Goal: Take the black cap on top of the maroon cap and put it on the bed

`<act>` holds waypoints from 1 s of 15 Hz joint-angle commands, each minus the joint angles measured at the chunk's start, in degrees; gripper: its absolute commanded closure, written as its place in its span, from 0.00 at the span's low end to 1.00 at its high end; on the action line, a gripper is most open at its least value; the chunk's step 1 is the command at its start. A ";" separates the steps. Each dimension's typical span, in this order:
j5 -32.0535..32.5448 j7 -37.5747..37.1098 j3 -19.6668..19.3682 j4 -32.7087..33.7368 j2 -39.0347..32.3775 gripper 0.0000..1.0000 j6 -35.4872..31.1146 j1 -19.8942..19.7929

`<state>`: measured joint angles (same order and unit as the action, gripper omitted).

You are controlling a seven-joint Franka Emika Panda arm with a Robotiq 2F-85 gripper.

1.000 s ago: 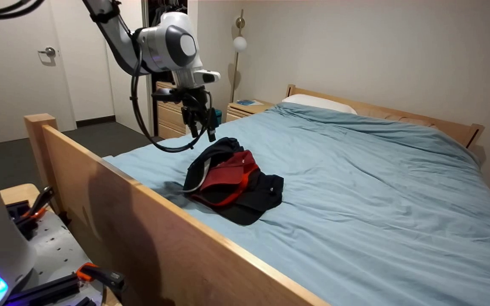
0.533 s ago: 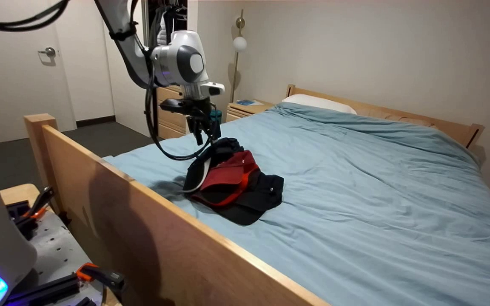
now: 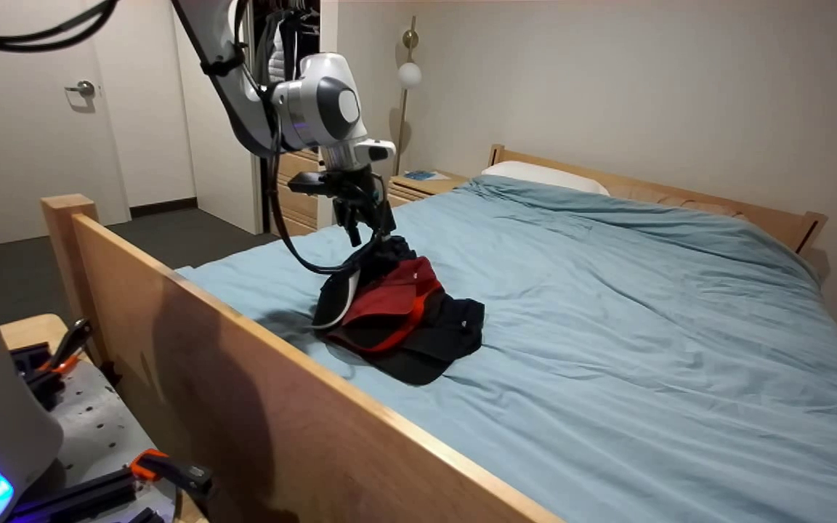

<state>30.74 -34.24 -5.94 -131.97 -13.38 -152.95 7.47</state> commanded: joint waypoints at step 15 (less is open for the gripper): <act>-1.98 -5.24 -2.93 -0.06 -0.11 1.00 -3.24 1.01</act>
<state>30.06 -37.69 -8.15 -131.15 -14.70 -154.71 8.54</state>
